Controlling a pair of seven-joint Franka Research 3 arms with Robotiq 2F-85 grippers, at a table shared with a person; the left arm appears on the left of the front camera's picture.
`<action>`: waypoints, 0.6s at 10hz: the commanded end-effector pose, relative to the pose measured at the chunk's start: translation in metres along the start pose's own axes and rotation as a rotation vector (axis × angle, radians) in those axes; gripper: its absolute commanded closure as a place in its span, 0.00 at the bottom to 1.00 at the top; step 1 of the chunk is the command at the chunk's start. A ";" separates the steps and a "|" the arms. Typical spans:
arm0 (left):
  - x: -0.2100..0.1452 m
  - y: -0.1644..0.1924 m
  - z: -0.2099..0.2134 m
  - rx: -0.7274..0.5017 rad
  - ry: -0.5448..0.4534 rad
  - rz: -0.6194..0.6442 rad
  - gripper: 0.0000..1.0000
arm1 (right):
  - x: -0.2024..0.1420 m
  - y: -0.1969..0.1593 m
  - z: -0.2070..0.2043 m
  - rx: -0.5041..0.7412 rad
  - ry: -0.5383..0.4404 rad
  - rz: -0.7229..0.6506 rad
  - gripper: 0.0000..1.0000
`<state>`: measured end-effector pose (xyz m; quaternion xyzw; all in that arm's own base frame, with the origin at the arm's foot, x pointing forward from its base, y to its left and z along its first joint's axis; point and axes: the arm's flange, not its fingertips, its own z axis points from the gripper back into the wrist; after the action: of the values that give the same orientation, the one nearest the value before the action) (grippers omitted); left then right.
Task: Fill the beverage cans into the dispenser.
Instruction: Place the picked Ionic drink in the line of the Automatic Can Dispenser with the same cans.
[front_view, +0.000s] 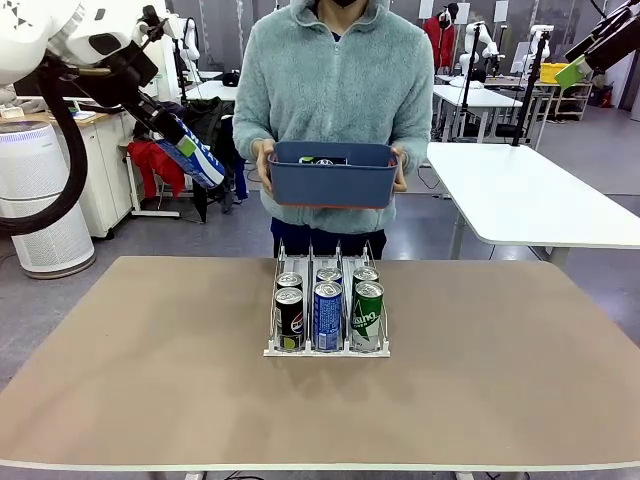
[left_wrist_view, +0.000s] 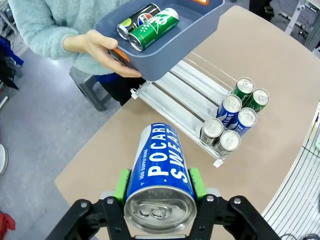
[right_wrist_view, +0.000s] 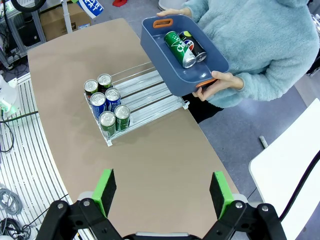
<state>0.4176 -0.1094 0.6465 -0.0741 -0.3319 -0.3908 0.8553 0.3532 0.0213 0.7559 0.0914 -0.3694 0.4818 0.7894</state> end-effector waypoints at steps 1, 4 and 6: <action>0.013 -0.028 0.000 0.028 0.051 0.061 0.43 | 0.000 0.000 -0.001 -0.007 -0.003 0.002 0.00; 0.016 -0.076 -0.026 0.032 0.150 0.062 0.43 | 0.000 0.000 -0.001 -0.007 -0.003 0.002 0.00; 0.019 -0.104 -0.047 -0.013 0.182 0.075 0.43 | 0.000 0.000 -0.001 -0.007 -0.003 0.002 0.00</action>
<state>0.3771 -0.2061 0.6096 -0.0495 -0.2528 -0.3688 0.8931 0.3532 0.0216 0.7560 0.0913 -0.3693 0.4819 0.7893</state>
